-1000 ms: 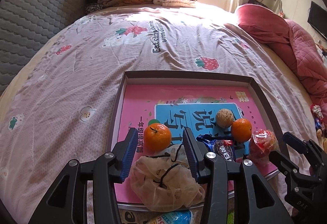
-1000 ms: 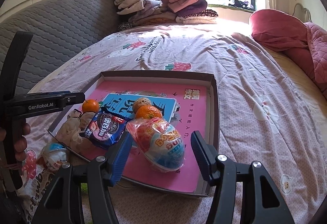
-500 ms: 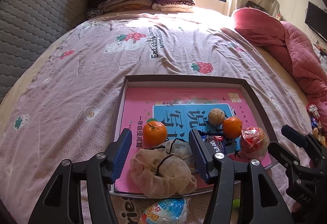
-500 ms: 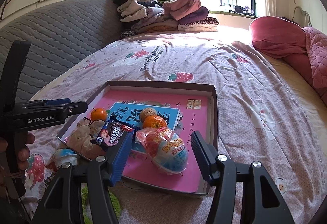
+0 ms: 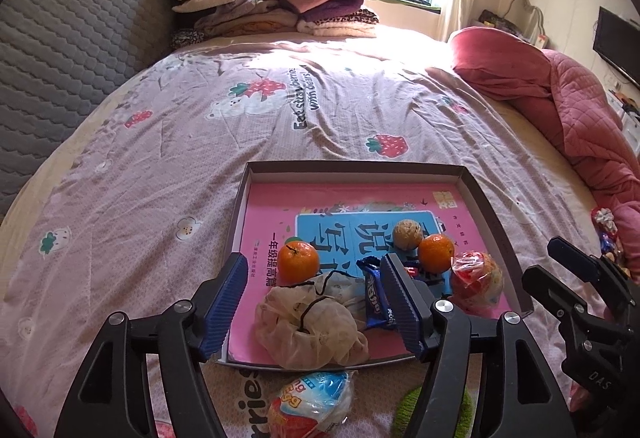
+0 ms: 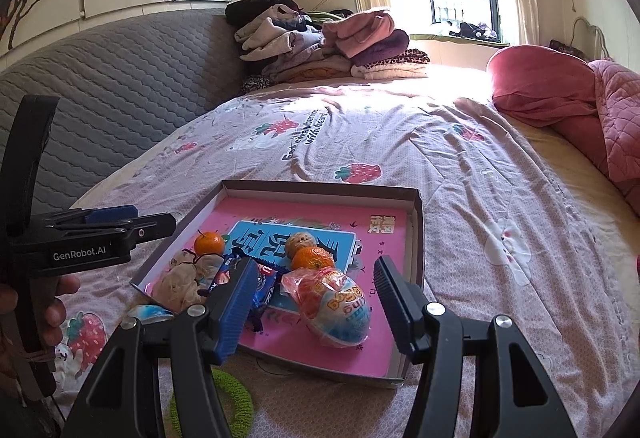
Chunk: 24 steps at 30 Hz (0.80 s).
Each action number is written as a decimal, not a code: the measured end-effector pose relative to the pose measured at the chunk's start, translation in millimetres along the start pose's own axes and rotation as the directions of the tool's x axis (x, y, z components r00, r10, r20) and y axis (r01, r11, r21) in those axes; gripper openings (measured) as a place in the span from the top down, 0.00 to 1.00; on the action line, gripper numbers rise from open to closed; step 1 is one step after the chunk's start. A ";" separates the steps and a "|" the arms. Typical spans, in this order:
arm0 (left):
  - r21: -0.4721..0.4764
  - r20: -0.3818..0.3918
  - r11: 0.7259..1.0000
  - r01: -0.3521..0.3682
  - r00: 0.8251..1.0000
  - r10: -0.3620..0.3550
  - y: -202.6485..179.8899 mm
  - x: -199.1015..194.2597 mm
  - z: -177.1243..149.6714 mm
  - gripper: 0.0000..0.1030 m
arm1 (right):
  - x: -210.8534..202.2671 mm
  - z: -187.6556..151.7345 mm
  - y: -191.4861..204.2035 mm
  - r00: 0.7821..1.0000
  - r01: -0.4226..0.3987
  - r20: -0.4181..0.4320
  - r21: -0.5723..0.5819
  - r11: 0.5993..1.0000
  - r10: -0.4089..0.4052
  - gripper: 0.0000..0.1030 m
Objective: Organize objects
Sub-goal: 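Withdraw both open tools back from the pink tray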
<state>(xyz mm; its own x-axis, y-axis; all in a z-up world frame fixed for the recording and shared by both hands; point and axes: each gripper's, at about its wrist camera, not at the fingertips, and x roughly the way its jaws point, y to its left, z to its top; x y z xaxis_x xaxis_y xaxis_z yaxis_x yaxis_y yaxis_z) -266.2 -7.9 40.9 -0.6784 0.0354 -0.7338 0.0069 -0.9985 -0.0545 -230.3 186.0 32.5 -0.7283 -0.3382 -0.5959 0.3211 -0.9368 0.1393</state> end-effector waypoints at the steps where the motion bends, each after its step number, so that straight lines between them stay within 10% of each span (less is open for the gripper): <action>1: 0.001 0.005 1.000 -0.002 1.000 0.002 -0.5 -2.6 0.2 0.31 | -1.9 0.6 0.3 1.000 -0.002 0.004 0.001 1.000 0.002 0.42; 24: -0.015 0.067 1.000 0.011 0.998 -0.010 -4.4 -52.8 -18.3 0.30 | -38.2 3.9 15.0 0.998 -0.033 0.061 0.009 0.999 0.033 0.41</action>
<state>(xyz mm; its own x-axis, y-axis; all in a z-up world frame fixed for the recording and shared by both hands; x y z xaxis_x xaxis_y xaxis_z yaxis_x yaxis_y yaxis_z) -217.0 -4.6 67.6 -0.7261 0.0429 -0.6862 0.0097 -0.9973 -0.0727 -200.1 184.5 60.4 -0.7530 -0.3735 -0.5418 0.3397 -0.9258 0.1660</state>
